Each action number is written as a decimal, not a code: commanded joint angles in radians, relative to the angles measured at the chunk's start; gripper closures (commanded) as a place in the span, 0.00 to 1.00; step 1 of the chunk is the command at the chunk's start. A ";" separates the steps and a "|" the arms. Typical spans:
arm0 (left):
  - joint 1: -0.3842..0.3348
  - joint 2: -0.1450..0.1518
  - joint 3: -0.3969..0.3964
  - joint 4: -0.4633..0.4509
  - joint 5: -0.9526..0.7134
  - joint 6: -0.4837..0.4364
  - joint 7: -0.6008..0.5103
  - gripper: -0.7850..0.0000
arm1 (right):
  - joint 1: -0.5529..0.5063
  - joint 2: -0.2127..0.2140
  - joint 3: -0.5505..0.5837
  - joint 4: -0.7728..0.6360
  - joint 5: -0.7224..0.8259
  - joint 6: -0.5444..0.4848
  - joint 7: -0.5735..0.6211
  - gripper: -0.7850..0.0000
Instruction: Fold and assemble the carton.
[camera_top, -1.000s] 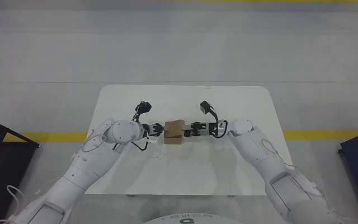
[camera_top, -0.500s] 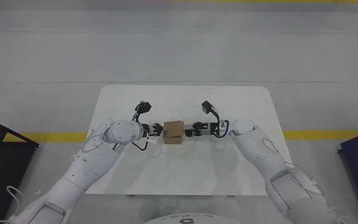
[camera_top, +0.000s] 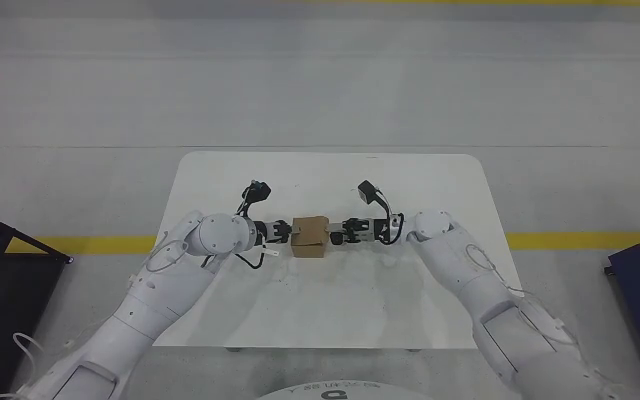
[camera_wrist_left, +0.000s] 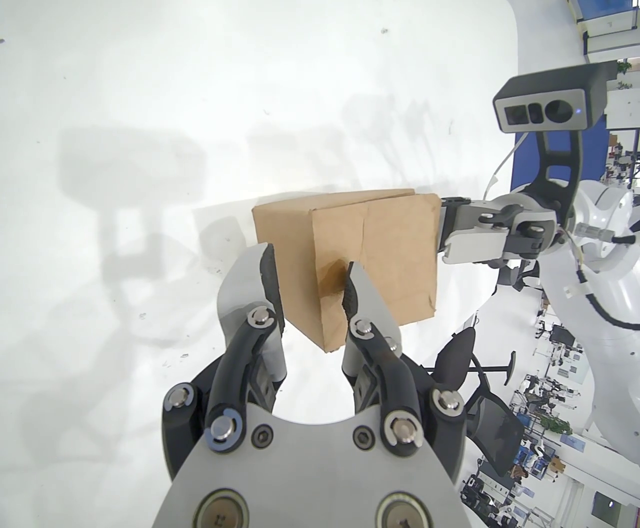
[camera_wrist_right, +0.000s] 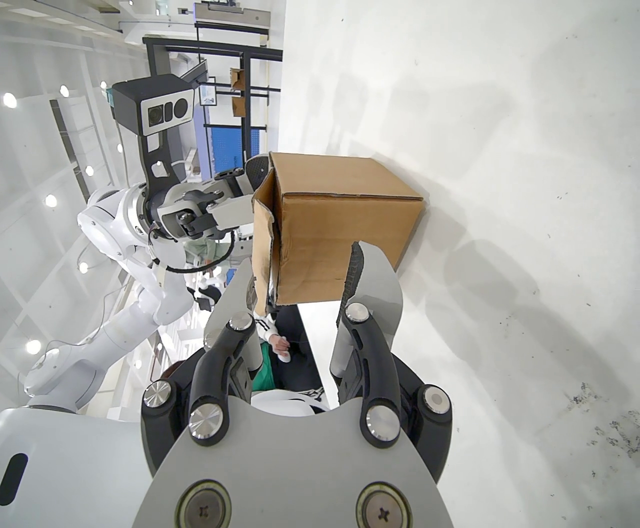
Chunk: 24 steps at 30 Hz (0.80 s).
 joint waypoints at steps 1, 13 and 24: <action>0.000 -0.001 -0.001 0.002 -0.001 0.001 0.000 0.69 | 0.002 -0.002 -0.005 -0.001 -0.005 0.007 0.000 0.52; 0.002 -0.005 -0.004 0.006 0.004 -0.003 -0.001 0.68 | 0.008 -0.001 0.000 0.024 0.001 0.007 -0.006 0.50; 0.006 -0.008 -0.011 0.009 0.005 -0.007 -0.001 0.64 | 0.020 -0.011 -0.020 0.030 -0.016 0.026 -0.021 0.51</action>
